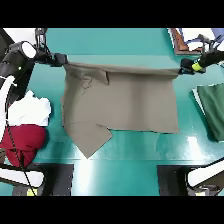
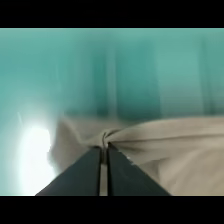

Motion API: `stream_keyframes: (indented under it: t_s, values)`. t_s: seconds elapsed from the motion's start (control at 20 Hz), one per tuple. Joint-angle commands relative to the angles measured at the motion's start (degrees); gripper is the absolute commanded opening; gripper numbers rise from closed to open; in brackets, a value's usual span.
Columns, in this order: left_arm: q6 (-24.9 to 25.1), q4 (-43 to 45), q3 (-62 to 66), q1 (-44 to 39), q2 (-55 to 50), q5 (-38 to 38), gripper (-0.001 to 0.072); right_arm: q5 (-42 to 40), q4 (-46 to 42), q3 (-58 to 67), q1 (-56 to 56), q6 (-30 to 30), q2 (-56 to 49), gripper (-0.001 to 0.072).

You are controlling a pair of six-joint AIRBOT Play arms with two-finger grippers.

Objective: Fold the shirts.

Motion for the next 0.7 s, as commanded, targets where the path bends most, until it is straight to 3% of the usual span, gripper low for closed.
stream_keyframes:
  t_s: [0.0, 0.4, 0.45, 0.5, 0.55, 0.65]
  values:
    - [3.6, -0.6, -2.7, 0.3, -0.1, -6.9, 0.0027, -1.3, 0.2, -8.6, 1.2, -0.7, 2.6, 0.0013]
    - [2.9, -0.1, -12.3, 0.3, -0.2, -2.5, 0.003, -8.5, 0.3, -20.2, 5.3, -0.6, 3.5, 0.0016]
    - [1.7, 0.1, -12.2, 0.3, -0.2, -3.9, 0.0098, -8.2, 0.3, -20.1, 5.3, -0.5, 3.5, 0.003]
    - [0.9, 0.2, -12.2, 0.3, -0.2, -5.0, 0.0363, -7.3, 0.3, -19.5, 5.3, 0.3, 3.5, 0.0172]
    - [0.1, 0.7, -12.1, 0.3, -0.2, -6.6, 0.0563, -5.9, 0.3, -18.6, 5.1, 1.1, 3.5, 0.0335]
    - [-0.9, 2.5, -10.7, 0.8, 0.3, -12.2, 0.048, -0.2, 0.3, -15.4, 4.0, 1.4, 3.6, 0.035]
